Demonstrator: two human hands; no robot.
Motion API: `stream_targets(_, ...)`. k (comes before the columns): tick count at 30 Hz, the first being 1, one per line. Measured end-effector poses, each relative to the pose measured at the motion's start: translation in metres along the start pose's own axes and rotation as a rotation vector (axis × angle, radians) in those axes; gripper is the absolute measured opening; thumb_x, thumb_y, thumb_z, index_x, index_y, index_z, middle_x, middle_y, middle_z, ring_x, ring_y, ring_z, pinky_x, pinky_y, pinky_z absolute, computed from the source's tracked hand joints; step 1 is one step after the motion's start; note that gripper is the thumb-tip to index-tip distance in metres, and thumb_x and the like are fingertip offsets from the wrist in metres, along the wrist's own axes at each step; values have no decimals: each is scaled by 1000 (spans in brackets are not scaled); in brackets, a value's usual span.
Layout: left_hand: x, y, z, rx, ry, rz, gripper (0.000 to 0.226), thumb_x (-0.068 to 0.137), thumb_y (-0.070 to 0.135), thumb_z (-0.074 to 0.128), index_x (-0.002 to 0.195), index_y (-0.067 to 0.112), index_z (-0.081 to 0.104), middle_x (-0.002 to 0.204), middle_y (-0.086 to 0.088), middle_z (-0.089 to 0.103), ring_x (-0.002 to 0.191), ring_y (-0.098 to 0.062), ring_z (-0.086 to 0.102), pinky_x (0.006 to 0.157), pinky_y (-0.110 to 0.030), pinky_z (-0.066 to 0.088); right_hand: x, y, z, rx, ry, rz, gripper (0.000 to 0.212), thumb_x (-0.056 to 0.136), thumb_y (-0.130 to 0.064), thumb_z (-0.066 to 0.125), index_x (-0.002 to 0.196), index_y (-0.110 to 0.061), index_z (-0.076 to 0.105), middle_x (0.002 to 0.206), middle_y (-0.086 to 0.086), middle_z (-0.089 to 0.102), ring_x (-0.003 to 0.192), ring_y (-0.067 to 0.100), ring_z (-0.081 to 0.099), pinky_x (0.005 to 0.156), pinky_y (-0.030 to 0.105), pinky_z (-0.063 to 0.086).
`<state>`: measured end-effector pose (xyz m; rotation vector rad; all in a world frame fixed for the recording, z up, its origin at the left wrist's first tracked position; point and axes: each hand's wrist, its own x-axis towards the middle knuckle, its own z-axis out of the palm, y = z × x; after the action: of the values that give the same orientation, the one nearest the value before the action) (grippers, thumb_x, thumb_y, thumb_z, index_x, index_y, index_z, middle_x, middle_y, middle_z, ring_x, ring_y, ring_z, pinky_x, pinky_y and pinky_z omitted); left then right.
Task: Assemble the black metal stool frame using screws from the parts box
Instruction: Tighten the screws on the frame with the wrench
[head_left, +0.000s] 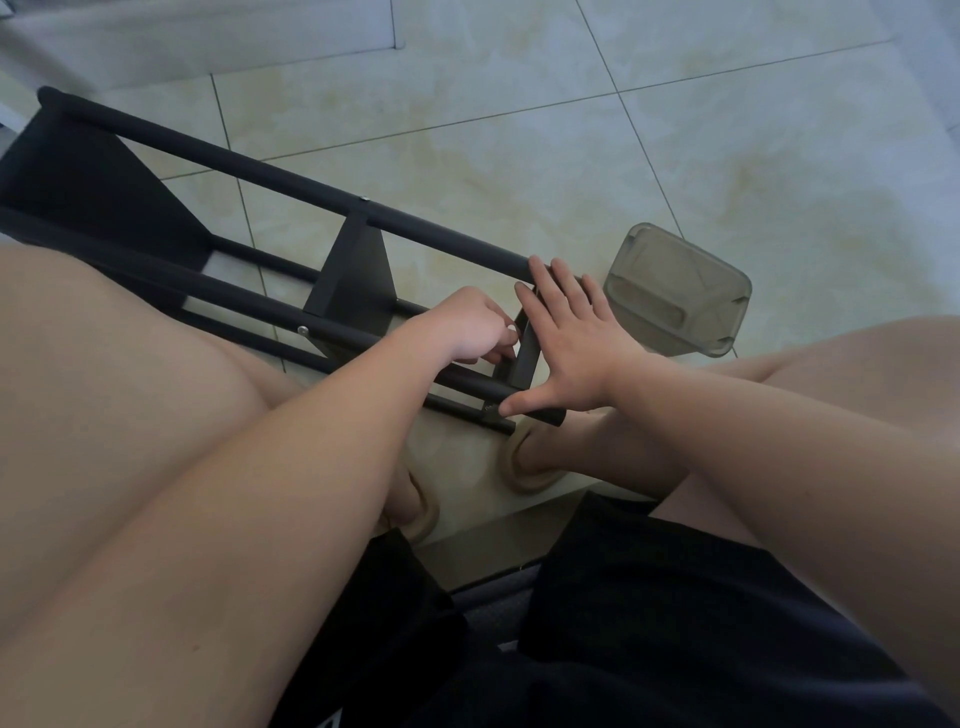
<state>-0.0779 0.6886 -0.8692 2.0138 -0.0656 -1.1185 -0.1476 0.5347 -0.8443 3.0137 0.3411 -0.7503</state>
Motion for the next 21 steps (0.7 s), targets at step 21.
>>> stream_targets(21,-5,5,-1,53,-69,-95,19,97,19,56,94,13,73,90,3,77,89,-13,72,92,-38,55,-1,-2,4,-8,16,-3,146,56,-104,34,161,-10,-6,166,11,-25,152,32,-25,124,53,-10)
